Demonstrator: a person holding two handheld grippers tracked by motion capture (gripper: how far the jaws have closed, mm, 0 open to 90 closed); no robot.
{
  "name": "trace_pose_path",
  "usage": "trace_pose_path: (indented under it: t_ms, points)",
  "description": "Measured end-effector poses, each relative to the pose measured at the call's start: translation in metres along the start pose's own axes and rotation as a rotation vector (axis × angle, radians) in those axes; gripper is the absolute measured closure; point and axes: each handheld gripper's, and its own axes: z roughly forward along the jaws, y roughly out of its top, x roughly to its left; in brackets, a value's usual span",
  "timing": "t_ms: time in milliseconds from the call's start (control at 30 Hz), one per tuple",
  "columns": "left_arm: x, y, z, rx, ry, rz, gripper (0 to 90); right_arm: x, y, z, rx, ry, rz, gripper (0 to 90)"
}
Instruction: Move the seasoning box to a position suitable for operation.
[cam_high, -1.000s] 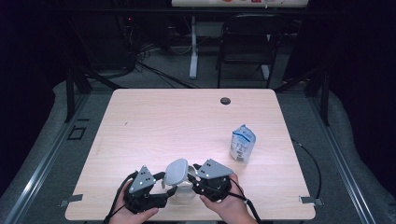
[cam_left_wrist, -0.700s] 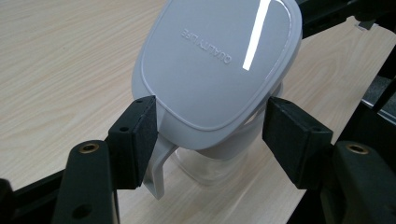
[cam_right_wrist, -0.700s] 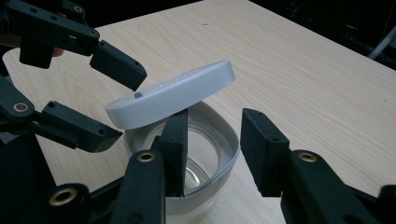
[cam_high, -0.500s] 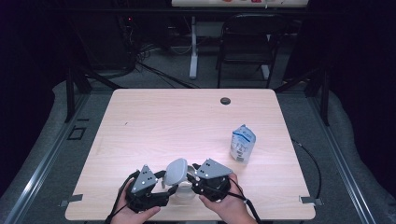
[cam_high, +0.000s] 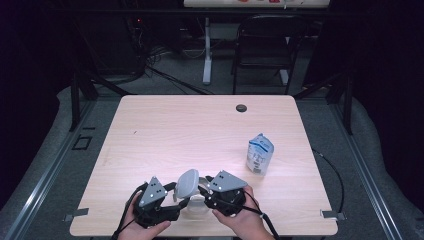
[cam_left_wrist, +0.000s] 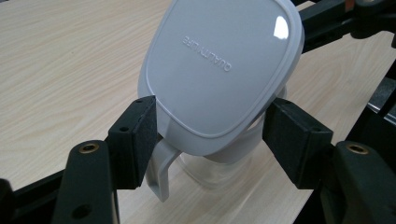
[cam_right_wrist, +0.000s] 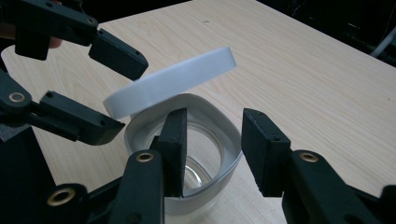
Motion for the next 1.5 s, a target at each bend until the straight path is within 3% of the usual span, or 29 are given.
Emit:
trace_pose_path:
  t_ms: [700, 1500]
  points:
    - [0.003, -0.001, -0.004, -0.004, 0.006, -0.006, 40.4, -0.006, -0.017, 0.008, 0.043, -0.014, 0.024, 61.5]
    - [0.006, -0.002, -0.007, -0.011, -0.008, -0.011, 44.0, -0.006, -0.021, 0.011, 0.031, -0.005, 0.046, 61.5]
